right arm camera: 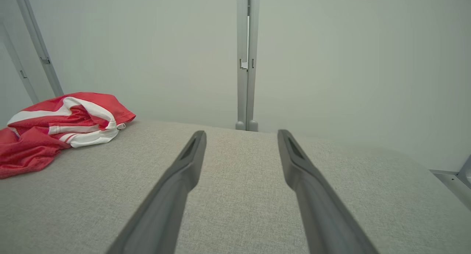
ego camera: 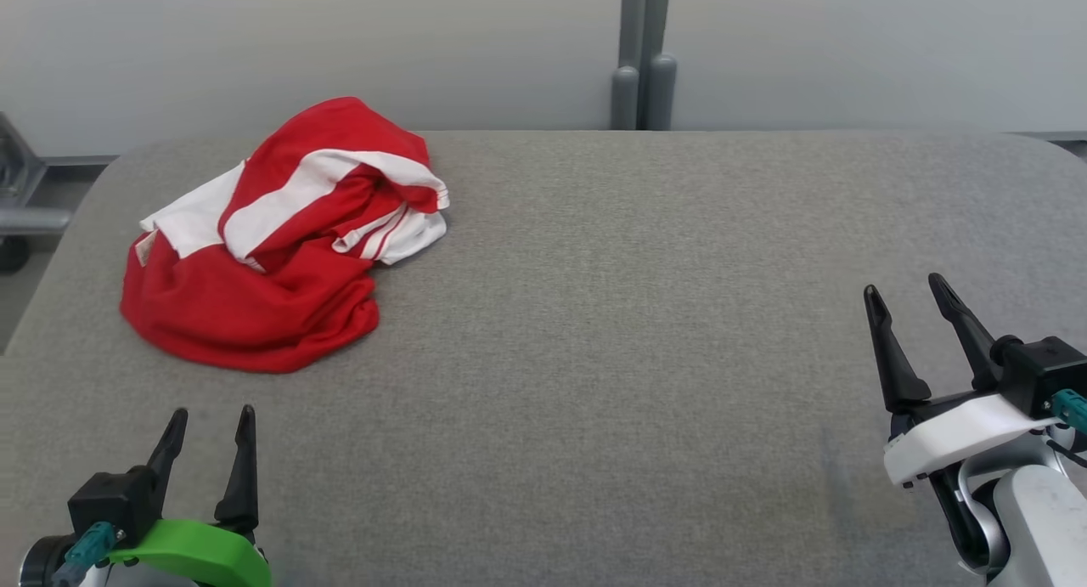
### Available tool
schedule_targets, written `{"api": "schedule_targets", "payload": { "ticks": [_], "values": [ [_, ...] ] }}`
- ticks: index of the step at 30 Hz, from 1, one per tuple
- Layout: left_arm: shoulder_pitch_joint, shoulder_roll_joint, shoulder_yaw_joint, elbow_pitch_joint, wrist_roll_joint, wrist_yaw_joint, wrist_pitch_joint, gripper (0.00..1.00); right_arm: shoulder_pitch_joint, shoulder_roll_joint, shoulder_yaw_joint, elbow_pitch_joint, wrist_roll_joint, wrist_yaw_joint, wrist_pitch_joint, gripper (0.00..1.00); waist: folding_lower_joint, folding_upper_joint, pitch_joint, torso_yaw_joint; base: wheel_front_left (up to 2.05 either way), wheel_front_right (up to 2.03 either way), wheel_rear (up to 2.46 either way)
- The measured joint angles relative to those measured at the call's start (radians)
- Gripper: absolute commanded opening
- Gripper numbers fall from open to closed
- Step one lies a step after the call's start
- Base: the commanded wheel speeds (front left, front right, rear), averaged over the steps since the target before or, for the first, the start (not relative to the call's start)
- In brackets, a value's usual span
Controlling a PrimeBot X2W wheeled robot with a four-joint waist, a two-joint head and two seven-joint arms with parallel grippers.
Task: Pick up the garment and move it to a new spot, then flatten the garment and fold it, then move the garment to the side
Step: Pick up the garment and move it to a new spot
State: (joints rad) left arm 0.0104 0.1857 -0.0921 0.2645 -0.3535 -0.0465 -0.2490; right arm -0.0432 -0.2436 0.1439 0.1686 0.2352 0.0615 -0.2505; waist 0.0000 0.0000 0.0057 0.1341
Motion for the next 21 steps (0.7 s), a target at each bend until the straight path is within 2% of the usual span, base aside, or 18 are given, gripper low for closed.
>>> {"api": "schedule_targets", "payload": {
  "ticks": [11,21],
  "values": [
    [0.023,0.017,0.063,0.016,-0.010,0.004,0.000,1.00,0.000,0.024,0.012,0.013,-0.008,0.009,0.000,1.00,0.0000,0.0000,-0.021,0.124,0.00,0.00,0.00],
    [0.031,0.018,0.089,0.010,-0.013,0.004,0.000,1.00,0.000,0.026,0.008,0.021,-0.015,0.012,0.000,1.00,0.0000,0.0000,-0.018,0.108,0.00,0.00,0.00]
  ]
}}
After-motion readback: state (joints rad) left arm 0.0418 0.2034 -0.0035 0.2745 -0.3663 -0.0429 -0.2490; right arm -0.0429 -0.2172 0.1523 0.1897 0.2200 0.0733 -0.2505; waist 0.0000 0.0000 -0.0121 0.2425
